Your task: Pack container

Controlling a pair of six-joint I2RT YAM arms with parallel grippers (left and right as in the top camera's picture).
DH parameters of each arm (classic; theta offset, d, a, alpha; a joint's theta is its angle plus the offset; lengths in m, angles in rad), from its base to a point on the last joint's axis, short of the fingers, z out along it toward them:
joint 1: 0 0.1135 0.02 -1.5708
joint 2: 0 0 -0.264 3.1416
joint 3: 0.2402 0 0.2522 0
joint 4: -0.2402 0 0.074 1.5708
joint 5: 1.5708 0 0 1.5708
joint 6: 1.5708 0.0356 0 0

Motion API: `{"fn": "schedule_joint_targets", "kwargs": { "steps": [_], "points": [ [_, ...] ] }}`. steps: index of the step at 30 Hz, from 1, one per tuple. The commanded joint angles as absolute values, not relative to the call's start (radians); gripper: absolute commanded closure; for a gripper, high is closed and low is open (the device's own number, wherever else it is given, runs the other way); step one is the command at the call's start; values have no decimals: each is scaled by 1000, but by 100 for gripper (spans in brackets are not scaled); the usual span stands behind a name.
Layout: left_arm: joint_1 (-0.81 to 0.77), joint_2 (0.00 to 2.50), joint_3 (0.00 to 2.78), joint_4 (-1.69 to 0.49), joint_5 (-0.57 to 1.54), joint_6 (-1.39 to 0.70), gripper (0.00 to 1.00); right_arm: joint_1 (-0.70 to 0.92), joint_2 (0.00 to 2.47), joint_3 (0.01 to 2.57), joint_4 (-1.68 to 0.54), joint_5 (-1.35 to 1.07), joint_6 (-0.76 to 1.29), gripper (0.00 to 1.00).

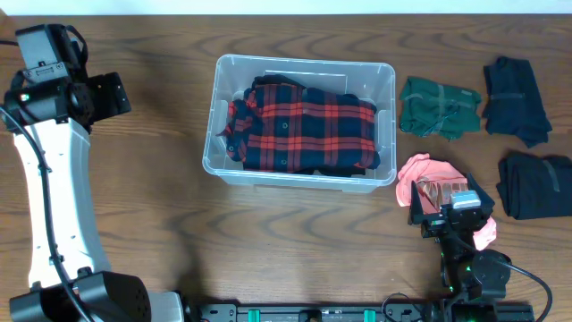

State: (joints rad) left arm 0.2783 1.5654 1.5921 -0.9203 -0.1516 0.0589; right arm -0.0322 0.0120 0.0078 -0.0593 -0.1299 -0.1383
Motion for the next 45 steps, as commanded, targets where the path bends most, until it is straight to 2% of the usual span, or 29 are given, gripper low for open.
{"fn": "schedule_joint_targets", "kwargs": {
  "steps": [1,7,45],
  "points": [
    [300,1568,1588,-927,-196,94,2,-25,7,6,-64,-123,-128,1],
    [344,1568,1588,-939,-196,93,2,-25,7,6,-64,-123,-128,1],
    [344,1568,1588,-939,-196,93,2,-25,7,6,-63,-124,-127,1]
  ]
}}
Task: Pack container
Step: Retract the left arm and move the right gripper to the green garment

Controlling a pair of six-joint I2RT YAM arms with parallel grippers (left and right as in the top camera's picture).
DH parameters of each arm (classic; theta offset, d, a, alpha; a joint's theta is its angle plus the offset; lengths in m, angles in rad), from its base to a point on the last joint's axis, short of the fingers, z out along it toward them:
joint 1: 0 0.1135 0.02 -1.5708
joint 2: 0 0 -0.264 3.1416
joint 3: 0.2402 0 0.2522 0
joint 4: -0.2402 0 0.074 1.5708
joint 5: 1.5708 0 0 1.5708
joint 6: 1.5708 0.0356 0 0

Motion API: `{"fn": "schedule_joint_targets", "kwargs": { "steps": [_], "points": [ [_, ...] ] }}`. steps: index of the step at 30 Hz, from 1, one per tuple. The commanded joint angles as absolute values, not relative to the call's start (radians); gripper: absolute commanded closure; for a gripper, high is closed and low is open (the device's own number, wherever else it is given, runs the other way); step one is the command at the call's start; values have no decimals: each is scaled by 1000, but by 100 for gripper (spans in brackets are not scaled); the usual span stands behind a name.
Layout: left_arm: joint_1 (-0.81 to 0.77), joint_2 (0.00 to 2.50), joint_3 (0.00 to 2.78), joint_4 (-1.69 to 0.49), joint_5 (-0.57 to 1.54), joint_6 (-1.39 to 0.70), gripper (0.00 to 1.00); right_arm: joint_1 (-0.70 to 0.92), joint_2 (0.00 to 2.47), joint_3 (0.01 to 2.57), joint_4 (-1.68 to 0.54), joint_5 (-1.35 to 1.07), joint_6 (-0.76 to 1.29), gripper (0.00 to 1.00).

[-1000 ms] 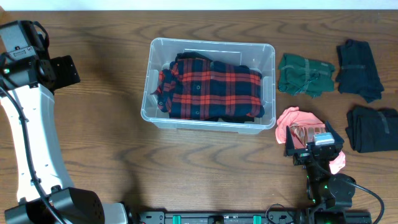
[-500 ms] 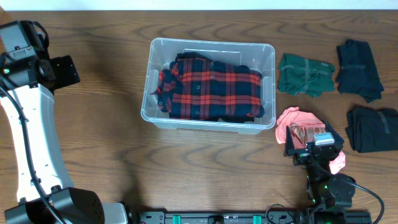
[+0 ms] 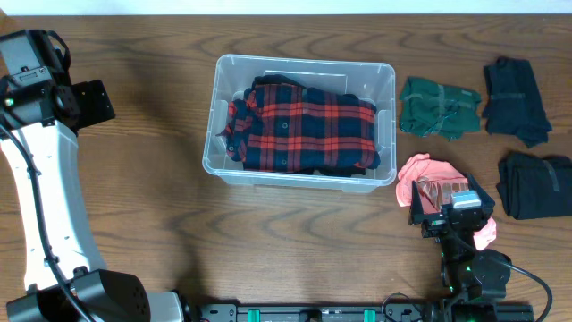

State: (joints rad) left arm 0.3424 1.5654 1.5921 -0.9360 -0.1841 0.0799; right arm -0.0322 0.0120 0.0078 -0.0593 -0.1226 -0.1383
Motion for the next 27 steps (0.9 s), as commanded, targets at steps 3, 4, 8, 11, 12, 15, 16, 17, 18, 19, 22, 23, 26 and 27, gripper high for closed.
{"fn": "schedule_joint_targets", "kwargs": {
  "steps": [3,4,8,11,12,15,16,17,18,19,22,23,26,27],
  "points": [
    [344,1568,1588,-939,-196,93,2,-25,7,6,-63,-123,-128,1],
    [344,1568,1588,-939,-196,93,2,-25,7,6,-62,-120,-128,1],
    [344,1568,1588,-939,-196,93,2,-25,7,6,-44,-140,-127,1],
    [344,1568,1588,-939,-196,93,2,-25,7,6,-33,-156,-83,1],
    [344,1568,1588,-939,-196,93,2,-25,7,6,-29,-154,-59,1],
    [344,1568,1588,-939,-196,93,2,-25,7,8,-12,-154,32,1],
    [344,1568,1588,-939,-196,93,2,-25,7,12,-7,-153,62,1],
    [344,1568,1588,-939,-196,93,2,-25,7,17,-2,-153,86,1],
    [344,1568,1588,-939,-196,93,2,-26,10,29,7,-153,114,1],
    [344,1568,1588,-939,-196,93,2,-26,17,41,13,-153,128,1],
    [344,1568,1588,-939,-196,93,2,-26,67,110,11,-154,143,1],
    [344,1568,1588,-939,-196,93,2,-26,97,141,7,-154,146,1],
    [344,1568,1588,-939,-196,93,2,-26,230,254,2,-178,146,1],
    [344,1568,1588,-939,-196,93,2,-26,284,297,0,-193,146,1]
  ]
}}
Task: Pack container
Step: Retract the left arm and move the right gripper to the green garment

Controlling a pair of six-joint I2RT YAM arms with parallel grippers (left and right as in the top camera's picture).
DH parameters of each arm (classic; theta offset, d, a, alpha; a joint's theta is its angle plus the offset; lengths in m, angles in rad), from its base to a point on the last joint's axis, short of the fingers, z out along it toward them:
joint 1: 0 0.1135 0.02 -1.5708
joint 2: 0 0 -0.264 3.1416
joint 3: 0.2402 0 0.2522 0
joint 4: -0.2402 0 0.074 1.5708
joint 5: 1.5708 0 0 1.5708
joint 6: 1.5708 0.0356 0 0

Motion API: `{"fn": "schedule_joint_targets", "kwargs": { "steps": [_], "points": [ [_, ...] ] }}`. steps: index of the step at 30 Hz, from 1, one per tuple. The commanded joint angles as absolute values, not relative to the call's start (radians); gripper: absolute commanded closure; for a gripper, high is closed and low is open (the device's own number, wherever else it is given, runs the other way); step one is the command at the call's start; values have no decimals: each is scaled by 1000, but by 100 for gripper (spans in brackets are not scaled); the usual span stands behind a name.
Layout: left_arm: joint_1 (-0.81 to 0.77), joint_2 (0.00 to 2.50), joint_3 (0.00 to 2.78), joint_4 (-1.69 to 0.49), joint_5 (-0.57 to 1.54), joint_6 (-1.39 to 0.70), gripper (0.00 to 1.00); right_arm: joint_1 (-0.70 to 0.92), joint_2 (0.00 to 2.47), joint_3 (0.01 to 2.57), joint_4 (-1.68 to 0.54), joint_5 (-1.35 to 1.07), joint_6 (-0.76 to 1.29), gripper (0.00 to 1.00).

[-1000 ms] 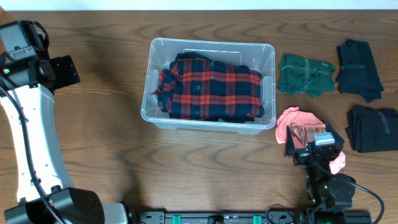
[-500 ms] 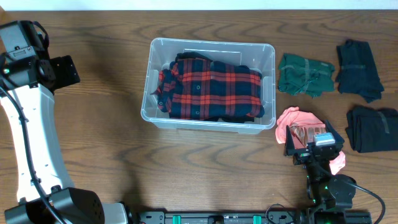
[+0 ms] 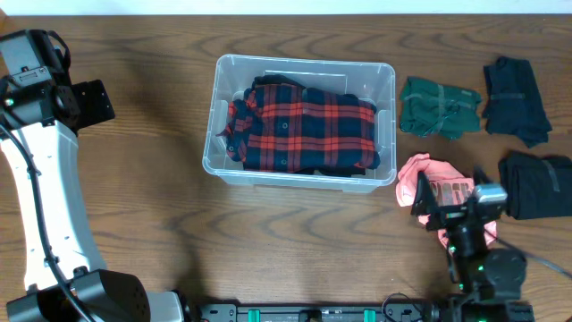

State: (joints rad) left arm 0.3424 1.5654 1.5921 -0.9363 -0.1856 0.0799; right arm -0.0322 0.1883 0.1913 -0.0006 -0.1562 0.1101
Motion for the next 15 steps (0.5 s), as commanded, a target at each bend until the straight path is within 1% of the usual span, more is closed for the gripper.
{"fn": "schedule_joint_targets", "kwargs": {
  "steps": [1,5,8,10,12,15],
  "points": [
    [344,1568,1588,-939,-195,93,2,-26,332,336,-5,-208,146,1],
    [344,1568,1588,-939,-196,93,2,-26,595,585,-115,-291,153,1],
    [344,1568,1588,-939,-196,93,2,-26,774,786,-264,-336,143,1],
    [344,1568,1588,-939,-195,93,2,-26,878,915,-361,-392,93,1],
    [344,1568,1588,-939,-196,93,2,-26,963,1018,-429,-424,19,1],
    [344,1568,1588,-939,-196,93,2,-26,1045,1080,-444,-423,21,1]
  ]
}}
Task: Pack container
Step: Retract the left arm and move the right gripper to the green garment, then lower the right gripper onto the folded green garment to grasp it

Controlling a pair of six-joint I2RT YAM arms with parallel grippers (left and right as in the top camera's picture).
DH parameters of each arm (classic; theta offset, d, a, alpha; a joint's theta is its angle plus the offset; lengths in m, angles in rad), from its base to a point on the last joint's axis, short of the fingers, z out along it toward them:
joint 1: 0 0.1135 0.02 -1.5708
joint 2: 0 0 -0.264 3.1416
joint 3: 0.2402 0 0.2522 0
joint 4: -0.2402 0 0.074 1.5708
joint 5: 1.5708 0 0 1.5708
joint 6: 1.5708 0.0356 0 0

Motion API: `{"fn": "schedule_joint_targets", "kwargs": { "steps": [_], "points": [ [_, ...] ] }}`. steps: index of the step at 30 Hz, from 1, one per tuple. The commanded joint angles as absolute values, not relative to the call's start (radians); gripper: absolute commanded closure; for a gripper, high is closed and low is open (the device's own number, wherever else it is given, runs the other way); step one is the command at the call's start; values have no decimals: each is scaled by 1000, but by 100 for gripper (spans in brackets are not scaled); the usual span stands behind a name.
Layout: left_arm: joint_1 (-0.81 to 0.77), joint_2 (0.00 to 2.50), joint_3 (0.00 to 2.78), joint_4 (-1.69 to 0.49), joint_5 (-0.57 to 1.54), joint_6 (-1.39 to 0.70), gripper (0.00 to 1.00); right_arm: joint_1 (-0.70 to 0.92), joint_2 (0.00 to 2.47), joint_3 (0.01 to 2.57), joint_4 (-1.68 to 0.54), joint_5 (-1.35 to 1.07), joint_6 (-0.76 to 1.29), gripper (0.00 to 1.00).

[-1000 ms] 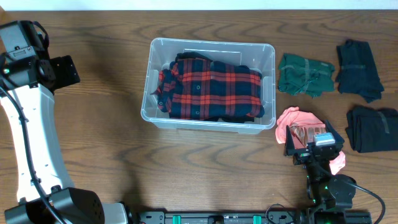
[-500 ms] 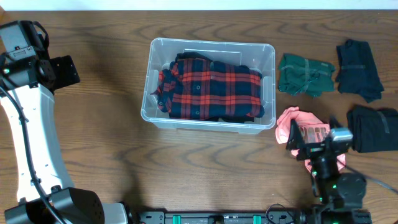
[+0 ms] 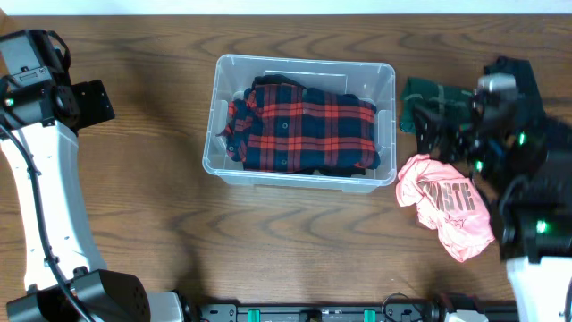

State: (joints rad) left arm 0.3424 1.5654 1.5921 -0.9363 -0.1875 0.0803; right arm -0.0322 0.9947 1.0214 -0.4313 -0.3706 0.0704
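A clear plastic container [image 3: 304, 63] stands at the table's middle back with a folded red-and-navy plaid shirt [image 3: 304, 125] inside. To its right a pink shirt [image 3: 451, 206] lies crumpled on the table, fully exposed. My right gripper [image 3: 427, 125] is blurred, hanging over a green garment [image 3: 429, 92] beside the container's right wall; whether its fingers are open or shut is unclear. My left gripper [image 3: 94, 101] is far left, away from everything, and its jaws cannot be made out.
My right arm covers most of the dark folded garments at the far right; only an edge of one [image 3: 505, 64] shows. The white left arm runs along the table's left side.
My right arm has moved from over the pink shirt near the front edge to the back, over the green garment. The pink shirt lies uncovered on the table. The left arm is unchanged.
At first my right gripper sat over the pink shirt near the front right, and the left arm was a little further in. The left arm then drew back leftward and stayed. The right arm shifted slightly on the pink shirt and is now above the green garment.
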Motion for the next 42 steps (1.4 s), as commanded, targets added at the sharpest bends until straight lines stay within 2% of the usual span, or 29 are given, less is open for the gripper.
{"fn": "schedule_joint_targets", "kwargs": {
  "steps": [1,10,19,29,35,42],
  "points": [
    [344,1568,1588,-939,-196,93,2,-29,1072,1089,-432,-418,21,1],
    [344,1568,1588,-939,-196,93,2,-182,1287,1089,-314,-422,57,4],
    [344,1568,1588,-939,-196,93,2,-361,1567,1089,-106,-553,105,3],
    [344,1568,1588,-939,-196,93,2,-381,1824,1091,87,-570,159,6],
    [344,1568,1588,-939,-196,93,2,-385,1896,1091,86,-503,203,11],
    [344,1568,1588,-939,-196,93,2,-389,1900,1091,6,-367,358,13]
  ]
}}
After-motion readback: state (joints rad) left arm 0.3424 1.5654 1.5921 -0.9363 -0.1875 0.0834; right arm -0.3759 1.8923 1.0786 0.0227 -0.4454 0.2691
